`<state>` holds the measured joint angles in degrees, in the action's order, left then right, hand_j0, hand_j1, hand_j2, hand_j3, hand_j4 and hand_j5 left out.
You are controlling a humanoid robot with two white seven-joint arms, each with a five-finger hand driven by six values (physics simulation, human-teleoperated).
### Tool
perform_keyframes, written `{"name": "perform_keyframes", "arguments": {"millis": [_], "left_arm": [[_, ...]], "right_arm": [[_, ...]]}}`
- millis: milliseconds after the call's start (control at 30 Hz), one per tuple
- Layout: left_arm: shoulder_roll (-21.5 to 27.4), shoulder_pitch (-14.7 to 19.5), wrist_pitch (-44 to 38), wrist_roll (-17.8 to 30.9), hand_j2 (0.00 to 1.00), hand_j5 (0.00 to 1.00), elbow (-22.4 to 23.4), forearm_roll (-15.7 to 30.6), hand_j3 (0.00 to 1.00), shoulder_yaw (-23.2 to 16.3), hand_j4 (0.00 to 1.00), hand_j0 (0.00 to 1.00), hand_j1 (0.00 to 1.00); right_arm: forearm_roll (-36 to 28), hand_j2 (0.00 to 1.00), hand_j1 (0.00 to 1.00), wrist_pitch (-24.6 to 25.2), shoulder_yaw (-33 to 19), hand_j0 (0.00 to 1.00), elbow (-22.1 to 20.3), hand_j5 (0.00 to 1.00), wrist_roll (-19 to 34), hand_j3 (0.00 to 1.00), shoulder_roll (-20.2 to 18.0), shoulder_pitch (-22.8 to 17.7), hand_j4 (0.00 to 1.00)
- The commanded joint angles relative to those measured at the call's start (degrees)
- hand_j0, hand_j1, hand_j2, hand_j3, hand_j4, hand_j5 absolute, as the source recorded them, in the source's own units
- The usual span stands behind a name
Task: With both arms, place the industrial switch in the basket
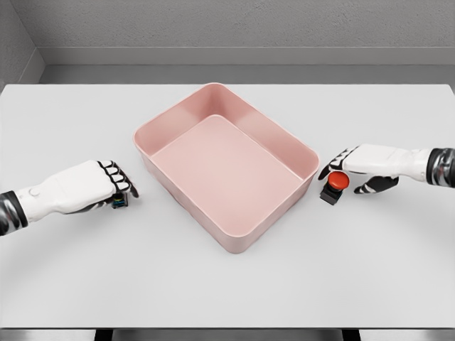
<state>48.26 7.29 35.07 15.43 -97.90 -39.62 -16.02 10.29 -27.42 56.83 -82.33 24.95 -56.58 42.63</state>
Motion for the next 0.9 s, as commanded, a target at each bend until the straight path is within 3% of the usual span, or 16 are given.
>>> {"name": "perform_keyframes", "arguments": {"millis": [0,467,867], "left_arm": [[0.3,0.0,-0.1,-0.1,0.45,0.45,-0.2,0.4,0.45,0.1,0.45,0.45,0.45],[0.5,0.7,-0.1,-0.1,0.40,0.40,-3.2,1.7,0.40,1.8,0.40,0.40,0.40],[1.4,4.9,-0.1,-0.2,0.40,0.40,-3.2,4.2,0.40,1.9,0.40,0.40,0.40]], "right_arm": [[-0.3,0.77,0.77,0.2,0.3,0.77,0.0,0.77,0.0,0.77,0.1,0.0,0.77],[-0.3,0.75,0.75,0.2,0.4,0.75,-0.7,0.75,0.5,0.75,0.3,0.1,0.75],[-0.3,0.72,0.72,0.3,0.8,0.72,-1.5,0.72,0.9,0.72,0.4,0.1,0.72]]}}
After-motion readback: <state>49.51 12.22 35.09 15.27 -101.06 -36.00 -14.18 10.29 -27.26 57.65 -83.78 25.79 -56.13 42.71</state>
